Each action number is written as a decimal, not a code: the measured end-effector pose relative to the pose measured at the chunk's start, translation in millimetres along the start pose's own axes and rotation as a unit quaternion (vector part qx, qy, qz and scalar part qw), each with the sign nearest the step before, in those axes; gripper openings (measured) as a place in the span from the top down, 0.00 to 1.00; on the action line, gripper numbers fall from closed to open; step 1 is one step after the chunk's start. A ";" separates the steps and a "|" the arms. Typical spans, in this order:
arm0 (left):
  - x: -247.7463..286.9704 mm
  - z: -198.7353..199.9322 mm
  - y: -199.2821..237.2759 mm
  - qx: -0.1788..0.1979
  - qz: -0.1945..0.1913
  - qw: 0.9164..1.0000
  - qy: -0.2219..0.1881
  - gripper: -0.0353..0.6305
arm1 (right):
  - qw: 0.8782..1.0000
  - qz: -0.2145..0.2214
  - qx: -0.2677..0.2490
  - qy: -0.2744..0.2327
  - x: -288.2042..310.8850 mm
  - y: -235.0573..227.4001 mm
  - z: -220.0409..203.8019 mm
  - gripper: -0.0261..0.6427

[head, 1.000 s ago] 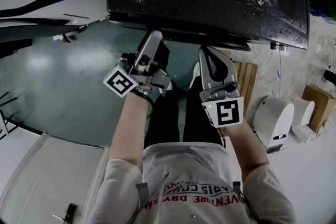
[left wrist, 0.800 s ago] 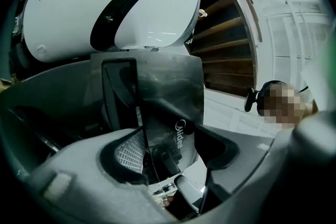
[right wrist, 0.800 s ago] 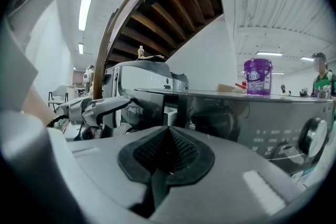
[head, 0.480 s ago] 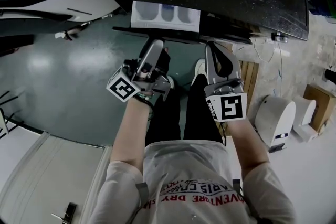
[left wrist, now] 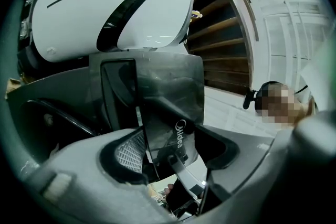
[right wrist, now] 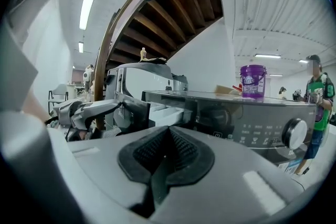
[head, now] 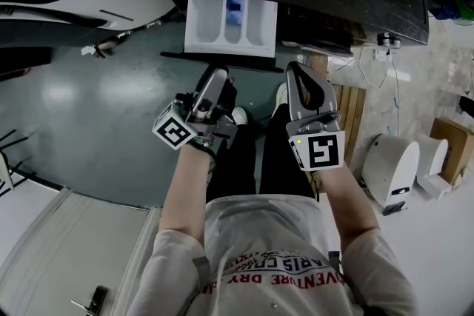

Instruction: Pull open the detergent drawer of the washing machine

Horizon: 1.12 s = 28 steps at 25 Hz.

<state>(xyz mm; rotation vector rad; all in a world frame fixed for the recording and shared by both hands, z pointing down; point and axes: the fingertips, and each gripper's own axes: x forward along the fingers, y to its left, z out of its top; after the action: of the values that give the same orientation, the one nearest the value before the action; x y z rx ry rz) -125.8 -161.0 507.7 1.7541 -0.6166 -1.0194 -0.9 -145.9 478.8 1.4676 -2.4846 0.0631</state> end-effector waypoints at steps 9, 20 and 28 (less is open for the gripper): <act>-22.5 -8.4 -8.2 0.017 0.005 1.000 0.012 0.50 | 1.000 0.006 -0.007 -0.008 -13.8 14.2 4.3 0.96; -59.7 -9.6 6.7 0.006 0.094 0.995 -0.015 0.78 | 1.000 0.001 -0.001 -0.013 -32.5 21.9 10.5 0.96; -58.5 -6.6 -27.2 0.050 0.118 0.992 -0.007 0.94 | 0.999 0.002 0.012 -0.033 -44.1 29.2 42.1 0.96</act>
<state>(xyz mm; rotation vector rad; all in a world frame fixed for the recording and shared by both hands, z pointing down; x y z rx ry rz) -151.8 -101.7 504.7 1.7128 -0.8753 -0.8487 -14.2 -100.8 430.2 1.4996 -2.5477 0.0463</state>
